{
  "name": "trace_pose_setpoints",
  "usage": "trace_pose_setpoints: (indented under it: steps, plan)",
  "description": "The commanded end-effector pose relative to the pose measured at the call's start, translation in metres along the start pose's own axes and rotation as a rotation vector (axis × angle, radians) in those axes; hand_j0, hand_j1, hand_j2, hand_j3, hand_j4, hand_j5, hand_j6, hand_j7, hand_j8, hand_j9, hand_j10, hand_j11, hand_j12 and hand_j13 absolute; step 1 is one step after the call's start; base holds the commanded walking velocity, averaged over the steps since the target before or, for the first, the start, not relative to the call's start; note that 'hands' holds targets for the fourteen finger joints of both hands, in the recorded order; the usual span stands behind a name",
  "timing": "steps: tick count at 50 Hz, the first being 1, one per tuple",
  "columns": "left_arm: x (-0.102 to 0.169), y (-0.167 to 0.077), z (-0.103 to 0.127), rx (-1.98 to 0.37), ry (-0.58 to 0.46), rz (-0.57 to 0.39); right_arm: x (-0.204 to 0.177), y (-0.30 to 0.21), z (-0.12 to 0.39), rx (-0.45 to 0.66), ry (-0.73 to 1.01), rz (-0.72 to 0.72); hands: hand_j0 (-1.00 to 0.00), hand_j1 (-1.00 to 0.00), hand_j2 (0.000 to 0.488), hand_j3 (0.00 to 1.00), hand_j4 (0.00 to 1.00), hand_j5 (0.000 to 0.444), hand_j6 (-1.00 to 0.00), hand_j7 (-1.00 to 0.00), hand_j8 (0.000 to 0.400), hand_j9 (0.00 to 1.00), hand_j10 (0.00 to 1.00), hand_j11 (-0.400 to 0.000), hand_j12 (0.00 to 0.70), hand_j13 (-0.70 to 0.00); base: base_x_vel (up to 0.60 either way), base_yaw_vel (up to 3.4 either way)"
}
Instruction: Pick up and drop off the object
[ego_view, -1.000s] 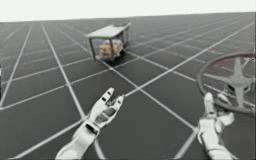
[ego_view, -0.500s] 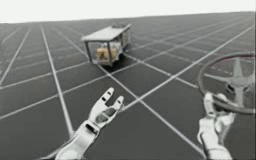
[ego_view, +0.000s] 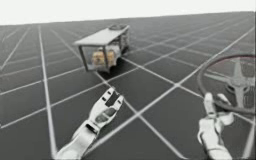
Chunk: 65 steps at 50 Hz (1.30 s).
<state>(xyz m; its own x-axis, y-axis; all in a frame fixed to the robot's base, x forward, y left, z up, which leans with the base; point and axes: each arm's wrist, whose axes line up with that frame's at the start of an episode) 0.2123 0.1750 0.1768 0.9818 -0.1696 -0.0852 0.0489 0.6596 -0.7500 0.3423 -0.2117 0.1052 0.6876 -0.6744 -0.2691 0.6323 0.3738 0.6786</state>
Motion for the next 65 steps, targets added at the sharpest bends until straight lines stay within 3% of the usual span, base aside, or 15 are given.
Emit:
trace_pose_setpoints:
  steps: [1, 65]
  plan:
    - [0.0026, -0.0063, -0.0011, 0.014, 0.008, -0.015, 0.0037, -0.0031, 0.0079, 0.020, -0.024, -0.001, 0.00, 0.00, 0.000, 1.00, 1.00, 0.000, 0.00, 0.00, 0.000, 1.00, 1.00, -0.400, 0.000, -0.700, 0.57, 0.05]
    - [0.0026, -0.0063, -0.0011, 0.014, 0.008, -0.015, 0.0037, -0.0031, 0.0079, 0.020, -0.024, -0.001, 0.00, 0.00, 0.000, 1.00, 1.00, 0.000, 0.00, 0.00, 0.000, 1.00, 1.00, -0.400, 0.000, -0.700, 0.57, 0.05]
